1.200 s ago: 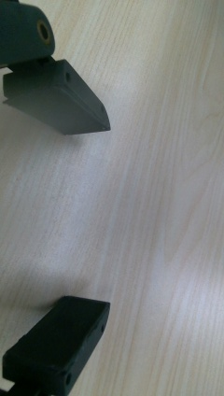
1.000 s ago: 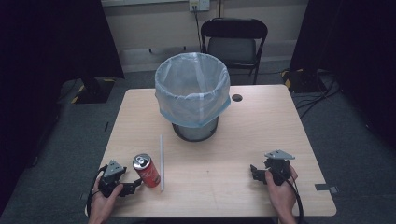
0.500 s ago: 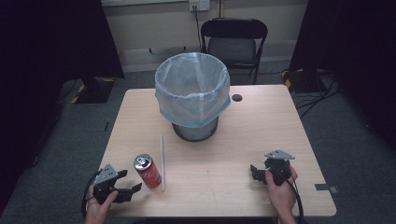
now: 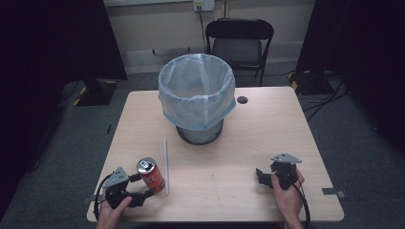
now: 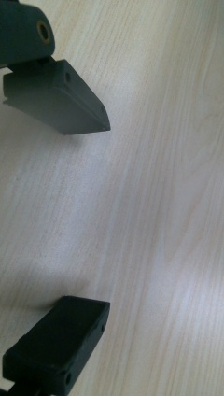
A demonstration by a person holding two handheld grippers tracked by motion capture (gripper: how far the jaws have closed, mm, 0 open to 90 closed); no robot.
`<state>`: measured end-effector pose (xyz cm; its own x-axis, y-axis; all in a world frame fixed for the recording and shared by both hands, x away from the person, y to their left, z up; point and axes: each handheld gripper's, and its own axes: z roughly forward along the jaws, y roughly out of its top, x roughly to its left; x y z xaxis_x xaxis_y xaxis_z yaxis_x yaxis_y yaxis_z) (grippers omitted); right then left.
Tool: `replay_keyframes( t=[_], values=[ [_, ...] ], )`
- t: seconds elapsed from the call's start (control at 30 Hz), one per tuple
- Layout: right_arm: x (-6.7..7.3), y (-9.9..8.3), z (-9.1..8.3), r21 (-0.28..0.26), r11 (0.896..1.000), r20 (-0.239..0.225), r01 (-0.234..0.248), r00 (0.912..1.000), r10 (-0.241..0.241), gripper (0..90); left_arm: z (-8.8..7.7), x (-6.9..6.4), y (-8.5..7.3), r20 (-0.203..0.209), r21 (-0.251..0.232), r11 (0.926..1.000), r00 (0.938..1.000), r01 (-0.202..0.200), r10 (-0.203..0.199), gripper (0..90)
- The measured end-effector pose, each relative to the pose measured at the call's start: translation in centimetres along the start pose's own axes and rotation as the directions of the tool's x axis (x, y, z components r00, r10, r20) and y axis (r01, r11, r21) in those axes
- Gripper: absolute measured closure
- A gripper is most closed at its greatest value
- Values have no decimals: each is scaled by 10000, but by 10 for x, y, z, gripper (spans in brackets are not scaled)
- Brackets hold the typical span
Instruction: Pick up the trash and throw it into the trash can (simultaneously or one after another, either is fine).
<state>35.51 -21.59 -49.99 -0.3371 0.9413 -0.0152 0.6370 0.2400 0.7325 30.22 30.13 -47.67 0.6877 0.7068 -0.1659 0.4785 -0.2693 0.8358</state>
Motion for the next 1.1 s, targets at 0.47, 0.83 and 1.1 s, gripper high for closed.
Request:
replay_keyframes(
  t=[0.47,0.83,1.1],
  values=[
    [0,0,0,1,10000,-2,-4,10000,4,107,20,0,5,-148,109,9998,9998,-155,156,162],
    [0,0,0,0,10000,-1,-2,10000,2,107,23,1,6,-319,193,9993,9989,-335,341,312],
    [0,0,0,1,10000,-3,-2,10000,2,107,18,1,7,-568,-27,9998,9981,-219,218,341]
  ],
)
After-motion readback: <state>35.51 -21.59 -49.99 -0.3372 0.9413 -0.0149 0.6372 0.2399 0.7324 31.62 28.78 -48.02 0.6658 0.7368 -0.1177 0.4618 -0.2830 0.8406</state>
